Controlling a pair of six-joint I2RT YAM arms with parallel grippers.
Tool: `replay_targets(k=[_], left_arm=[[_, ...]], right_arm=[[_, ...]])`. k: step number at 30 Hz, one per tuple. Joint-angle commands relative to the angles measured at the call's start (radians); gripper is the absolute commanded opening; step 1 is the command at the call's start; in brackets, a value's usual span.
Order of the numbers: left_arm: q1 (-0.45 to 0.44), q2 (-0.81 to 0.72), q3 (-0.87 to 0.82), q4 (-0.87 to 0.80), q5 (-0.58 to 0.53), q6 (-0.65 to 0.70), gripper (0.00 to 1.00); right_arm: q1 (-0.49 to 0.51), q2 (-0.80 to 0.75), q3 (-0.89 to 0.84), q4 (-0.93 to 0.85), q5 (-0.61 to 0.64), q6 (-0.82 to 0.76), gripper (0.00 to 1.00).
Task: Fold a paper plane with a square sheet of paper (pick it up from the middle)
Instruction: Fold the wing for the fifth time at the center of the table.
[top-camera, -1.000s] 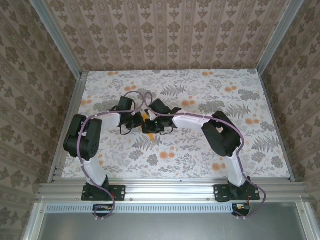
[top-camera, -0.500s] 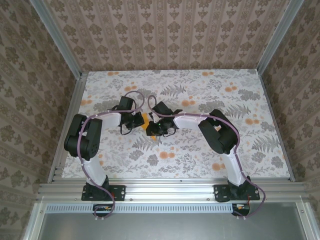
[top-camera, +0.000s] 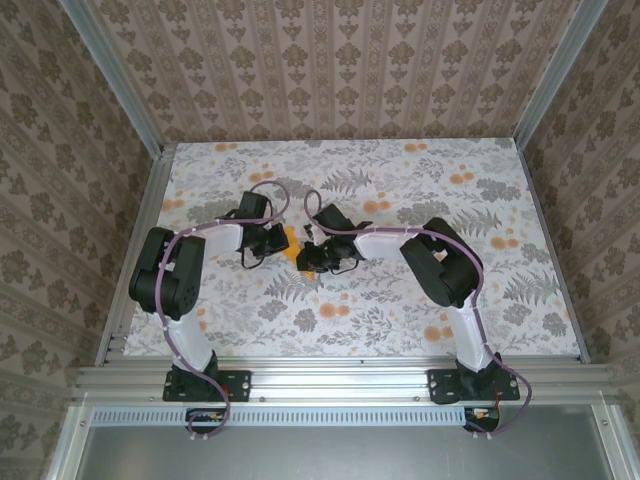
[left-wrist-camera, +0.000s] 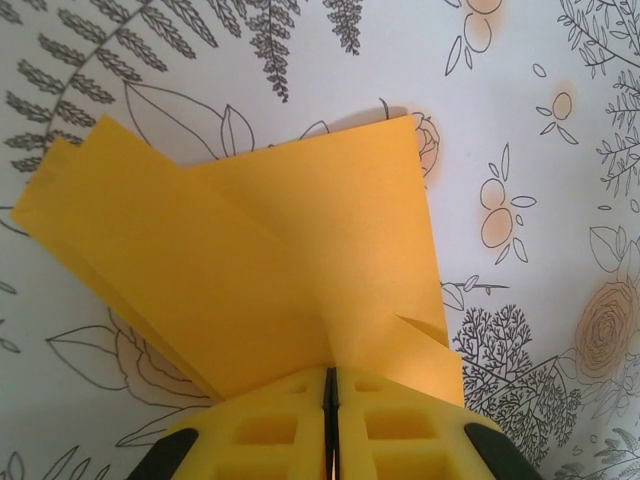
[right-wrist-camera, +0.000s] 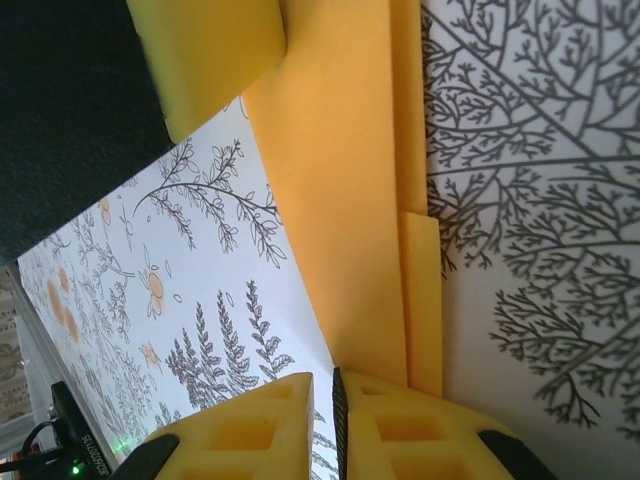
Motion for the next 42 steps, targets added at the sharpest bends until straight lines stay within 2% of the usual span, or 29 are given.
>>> replay_targets(k=[1, 4, 8, 12, 19, 23, 33, 38, 42], left_arm=[[-0.004, 0.055, -0.008, -0.077, -0.059, 0.025, 0.11], [-0.004, 0.058, -0.007, -0.076, -0.054, 0.023, 0.11], [-0.006, 0.059, -0.003, -0.075, -0.051, 0.018, 0.11], [-0.007, 0.057, -0.001, -0.074, -0.048, 0.018, 0.11], [-0.006, 0.057, 0.003, -0.077, -0.042, 0.018, 0.11], [-0.007, 0.051, 0.007, -0.073, -0.032, 0.017, 0.11], [-0.007, 0.04, 0.02, -0.084, -0.031, 0.026, 0.12], [-0.008, 0.037, 0.025, -0.085, -0.03, 0.027, 0.12], [-0.007, 0.032, 0.033, -0.09, -0.03, 0.031, 0.12]], right_arm=[[-0.003, -0.068, -0.01, -0.087, 0.041, -0.01, 0.16], [0.015, -0.116, 0.02, -0.16, 0.115, -0.054, 0.17], [0.048, -0.143, 0.038, -0.25, 0.247, -0.103, 0.23], [0.06, -0.137, 0.034, -0.284, 0.32, -0.113, 0.29], [0.066, -0.098, 0.055, -0.261, 0.209, -0.128, 0.28], [0.066, -0.073, 0.067, -0.258, 0.181, -0.127, 0.24], [0.062, -0.053, 0.06, -0.254, 0.179, -0.122, 0.22], [0.058, -0.046, 0.054, -0.257, 0.174, -0.119, 0.16], [0.054, -0.049, 0.03, -0.235, 0.175, -0.11, 0.15]])
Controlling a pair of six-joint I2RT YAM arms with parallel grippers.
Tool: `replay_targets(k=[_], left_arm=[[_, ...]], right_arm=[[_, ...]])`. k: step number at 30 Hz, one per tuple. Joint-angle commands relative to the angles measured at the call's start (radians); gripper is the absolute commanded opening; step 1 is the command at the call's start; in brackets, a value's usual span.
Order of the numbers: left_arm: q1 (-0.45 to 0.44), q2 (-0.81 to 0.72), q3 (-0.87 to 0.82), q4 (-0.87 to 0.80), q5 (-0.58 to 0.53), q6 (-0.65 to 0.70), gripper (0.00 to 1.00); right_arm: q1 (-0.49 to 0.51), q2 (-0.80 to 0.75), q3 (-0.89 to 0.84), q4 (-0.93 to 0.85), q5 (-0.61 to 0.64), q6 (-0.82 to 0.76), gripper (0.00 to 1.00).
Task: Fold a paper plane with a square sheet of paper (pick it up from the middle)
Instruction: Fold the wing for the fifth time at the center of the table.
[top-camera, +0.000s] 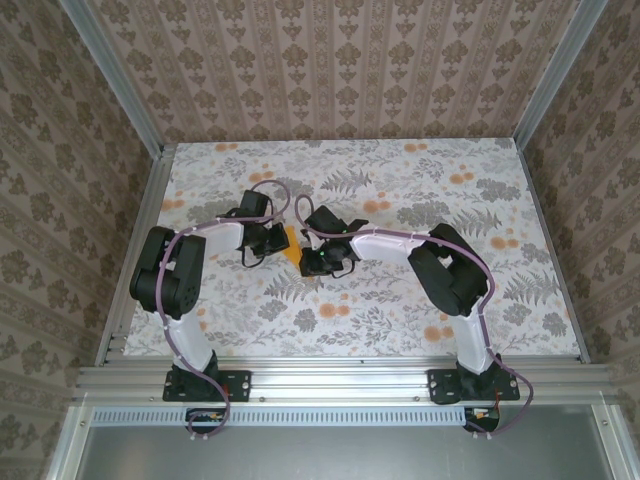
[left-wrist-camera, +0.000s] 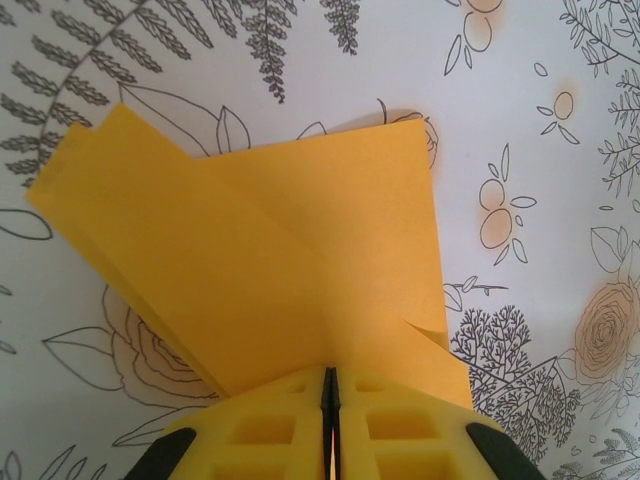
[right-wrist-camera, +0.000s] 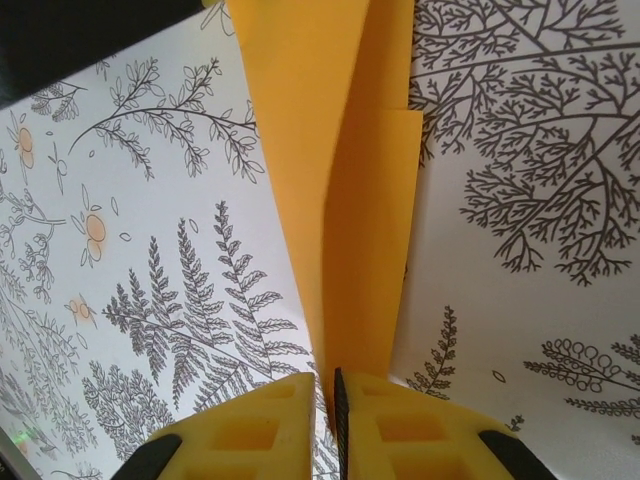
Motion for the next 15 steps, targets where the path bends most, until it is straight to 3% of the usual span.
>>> replay_targets(k=[1, 6, 15], left_arm=[[-0.004, 0.027, 0.015, -0.064, -0.028, 0.032, 0.12], [-0.004, 0.025, 0.021, -0.069, -0.029, 0.036, 0.12], [-0.004, -0.007, 0.025, -0.064, -0.022, 0.037, 0.13]], right_arm=[[-0.008, 0.021, -0.02, -0.002, -0.018, 0.002, 0.16], [-0.009, 0.023, -0.032, 0.007, -0.024, 0.0, 0.19], [-0.026, 0.042, -0.07, 0.068, -0.096, 0.027, 0.1]])
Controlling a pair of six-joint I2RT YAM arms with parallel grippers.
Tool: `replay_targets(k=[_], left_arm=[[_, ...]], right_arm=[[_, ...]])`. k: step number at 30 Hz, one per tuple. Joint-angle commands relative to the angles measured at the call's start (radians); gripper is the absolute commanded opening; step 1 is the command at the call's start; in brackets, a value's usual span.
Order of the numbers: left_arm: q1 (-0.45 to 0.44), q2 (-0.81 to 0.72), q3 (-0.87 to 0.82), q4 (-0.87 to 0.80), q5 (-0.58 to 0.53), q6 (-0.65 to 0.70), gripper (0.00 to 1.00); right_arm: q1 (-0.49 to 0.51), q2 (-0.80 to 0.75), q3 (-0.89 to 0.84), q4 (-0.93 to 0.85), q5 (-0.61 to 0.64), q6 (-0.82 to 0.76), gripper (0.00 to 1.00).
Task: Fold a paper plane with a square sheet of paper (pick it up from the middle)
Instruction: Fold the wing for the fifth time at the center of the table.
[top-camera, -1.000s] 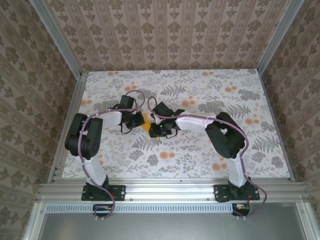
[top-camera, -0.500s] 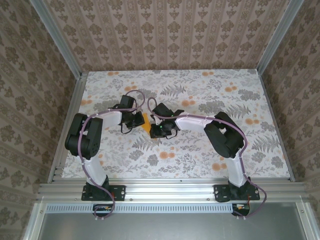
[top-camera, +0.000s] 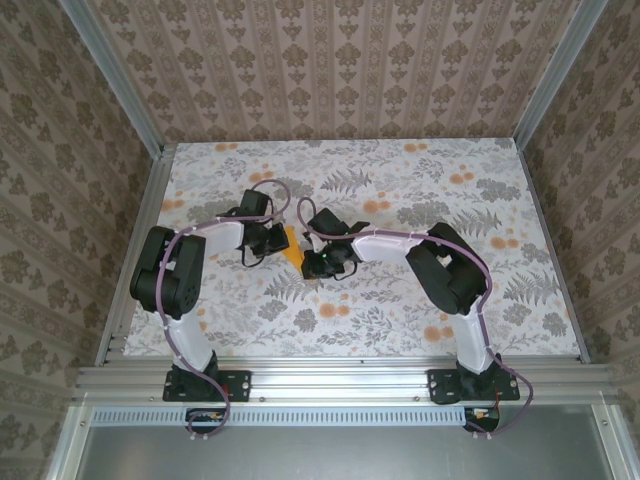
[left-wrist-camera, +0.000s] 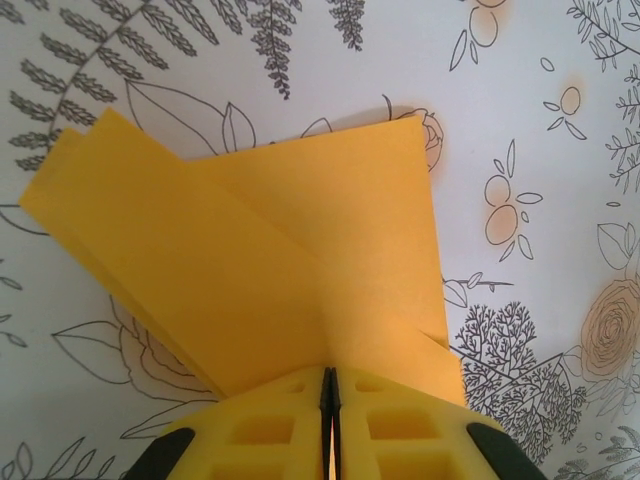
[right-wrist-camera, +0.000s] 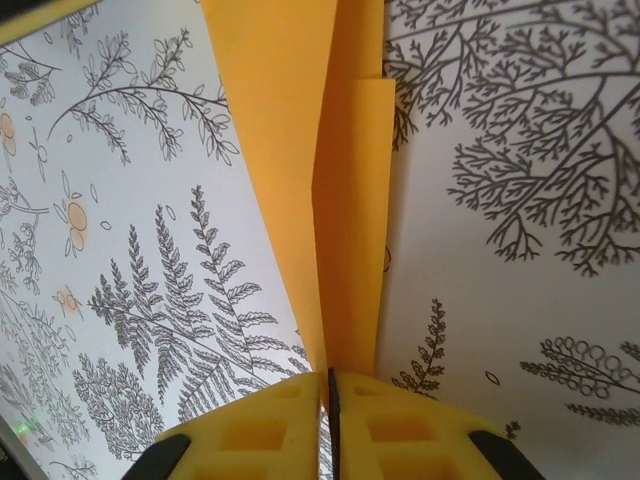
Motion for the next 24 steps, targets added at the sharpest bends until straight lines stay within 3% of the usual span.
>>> replay_targets(k=[1, 10, 15, 24], left_arm=[[-0.004, -0.013, 0.014, -0.041, -0.015, 0.029, 0.14], [-0.004, -0.125, -0.058, 0.044, 0.047, 0.003, 0.25], [-0.004, -0.186, -0.176, 0.197, 0.146, -0.063, 0.32], [-0.025, -0.189, -0.34, 0.489, 0.282, -0.181, 0.23]], right_arm=[[-0.015, 0.029, -0.04, 0.038, -0.053, 0.027, 0.09], [-0.058, 0.031, -0.139, 0.209, -0.154, 0.117, 0.05], [-0.077, 0.034, -0.172, 0.291, -0.204, 0.163, 0.06], [-0.1, 0.052, -0.195, 0.37, -0.255, 0.221, 0.04]])
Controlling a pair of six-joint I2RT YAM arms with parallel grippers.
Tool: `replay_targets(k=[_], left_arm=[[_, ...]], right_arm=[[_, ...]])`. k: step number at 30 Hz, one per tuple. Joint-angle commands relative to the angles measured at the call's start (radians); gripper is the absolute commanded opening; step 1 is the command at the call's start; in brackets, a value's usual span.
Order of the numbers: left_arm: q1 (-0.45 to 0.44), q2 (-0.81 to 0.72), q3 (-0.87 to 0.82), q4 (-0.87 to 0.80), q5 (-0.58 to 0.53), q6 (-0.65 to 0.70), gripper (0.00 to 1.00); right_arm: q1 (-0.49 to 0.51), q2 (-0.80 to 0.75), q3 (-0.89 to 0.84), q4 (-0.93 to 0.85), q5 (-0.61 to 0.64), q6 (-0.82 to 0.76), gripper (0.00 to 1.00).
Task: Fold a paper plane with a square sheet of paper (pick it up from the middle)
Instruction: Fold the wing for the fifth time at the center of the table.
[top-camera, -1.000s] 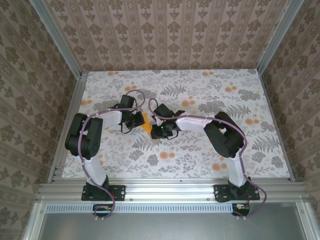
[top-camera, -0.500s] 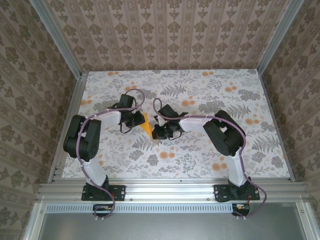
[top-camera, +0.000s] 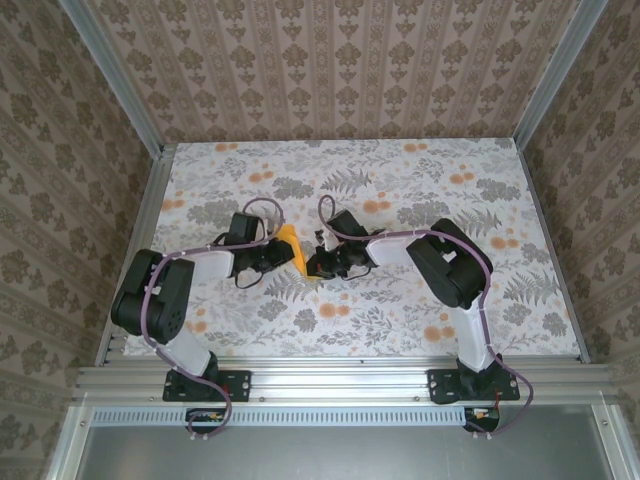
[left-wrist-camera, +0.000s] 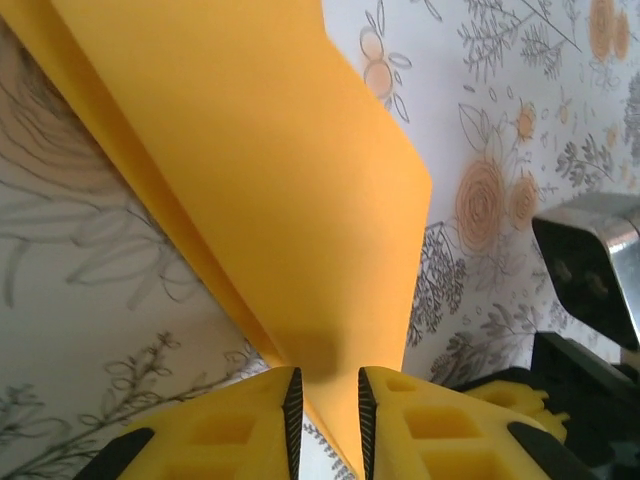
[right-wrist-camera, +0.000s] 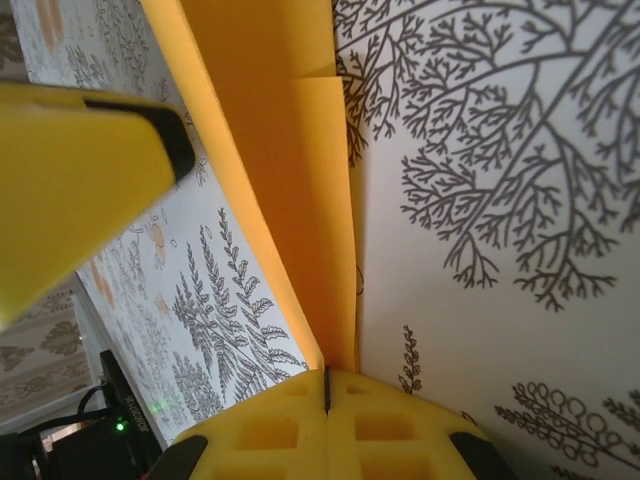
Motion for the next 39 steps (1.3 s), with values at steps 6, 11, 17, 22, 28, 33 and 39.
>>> replay_targets(k=[6, 11, 17, 22, 28, 33, 39], left_arm=[[-0.04, 0.013, -0.021, 0.17, 0.09, -0.062, 0.18], [-0.051, 0.019, -0.053, 0.178, 0.091, -0.068, 0.16], [-0.058, 0.059, -0.057, 0.185, 0.082, -0.074, 0.14], [-0.059, 0.078, -0.038, 0.152, 0.047, -0.062, 0.11], [-0.061, 0.085, -0.027, 0.076, 0.003, -0.045, 0.1], [-0.071, 0.093, -0.004, 0.01, -0.025, -0.034, 0.09], [-0.074, 0.116, 0.01, -0.034, -0.034, -0.034, 0.08]], right_arm=[[-0.014, 0.046, -0.024, 0.032, -0.006, 0.049, 0.04], [-0.023, 0.052, -0.026, 0.042, -0.019, 0.073, 0.03], [-0.029, 0.057, -0.021, 0.051, -0.04, 0.086, 0.04], [-0.029, 0.057, -0.011, 0.033, -0.043, 0.072, 0.07], [-0.029, 0.022, 0.005, -0.011, -0.024, 0.035, 0.16], [-0.025, -0.063, 0.0, -0.062, 0.044, -0.025, 0.18], [0.017, -0.103, 0.026, -0.144, 0.137, -0.09, 0.17]])
